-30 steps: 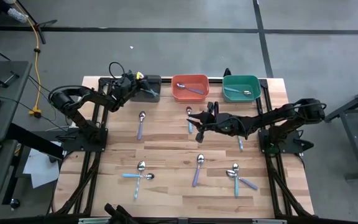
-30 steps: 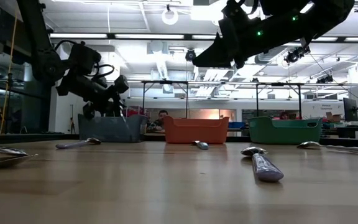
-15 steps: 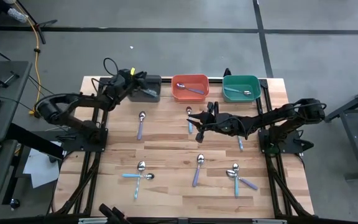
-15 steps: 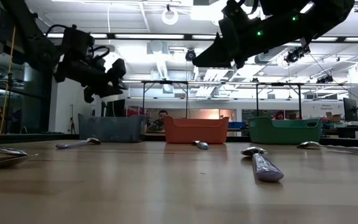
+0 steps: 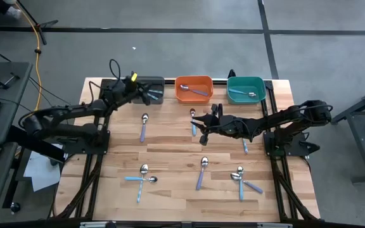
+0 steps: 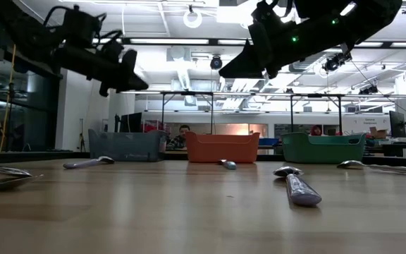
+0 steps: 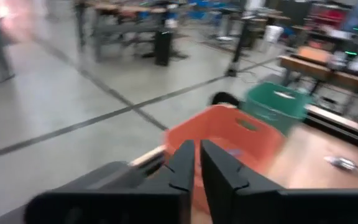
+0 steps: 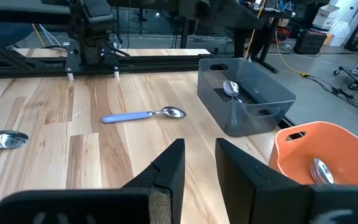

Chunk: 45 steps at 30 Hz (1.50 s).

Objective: Sort silverware by color (type)
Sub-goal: Put the purple spoon into the orange bin

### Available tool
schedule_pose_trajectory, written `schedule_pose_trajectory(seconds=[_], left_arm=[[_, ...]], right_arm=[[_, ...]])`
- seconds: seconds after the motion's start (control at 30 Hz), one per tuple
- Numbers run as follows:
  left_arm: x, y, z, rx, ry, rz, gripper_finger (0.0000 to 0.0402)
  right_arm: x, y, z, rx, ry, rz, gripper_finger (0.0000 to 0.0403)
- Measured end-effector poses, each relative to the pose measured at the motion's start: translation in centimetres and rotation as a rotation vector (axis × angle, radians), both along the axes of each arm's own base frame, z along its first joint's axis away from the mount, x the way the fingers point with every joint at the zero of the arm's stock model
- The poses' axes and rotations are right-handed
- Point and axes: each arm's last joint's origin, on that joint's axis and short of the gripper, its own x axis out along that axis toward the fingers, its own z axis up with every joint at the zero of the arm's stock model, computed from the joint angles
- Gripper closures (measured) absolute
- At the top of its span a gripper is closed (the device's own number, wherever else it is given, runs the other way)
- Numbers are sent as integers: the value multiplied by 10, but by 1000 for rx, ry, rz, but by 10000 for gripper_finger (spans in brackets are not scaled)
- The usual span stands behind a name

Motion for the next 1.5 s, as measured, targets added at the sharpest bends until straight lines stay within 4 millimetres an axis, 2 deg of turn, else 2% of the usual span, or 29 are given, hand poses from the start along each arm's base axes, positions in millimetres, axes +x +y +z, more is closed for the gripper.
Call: schedule_pose_trajectory(seconds=[0.23, 0.47, 0.63, 0.87, 1.03, 1.2, 1.37, 1.5], left_arm=[[21, -50, -2, 131, 57, -158, 396], [26, -86, -11, 188, 35, -294, 400], [27, -100, -19, 197, 47, -333, 401], [29, -107, -33, 186, 109, -396, 401], [34, -114, -41, 129, 114, -456, 401], [39, -125, -49, 115, 152, -514, 401], [44, -135, -55, 123, 169, -559, 401], [47, -138, -59, 146, 174, -575, 401]], right_arm=[[0, 0, 0, 0, 0, 2, 330], [1, 2, 0, 15, 0, 58, 330], [1, 2, 0, -5, 7, 64, 330], [1, 2, 0, -17, 12, 67, 330], [-6, 6, -3, -10, 96, 81, 332], [-30, 16, 11, 14, 191, 60, 359], [-72, 20, 35, 72, 249, -2, 390], [-104, 16, 48, 173, 254, -61, 399]])
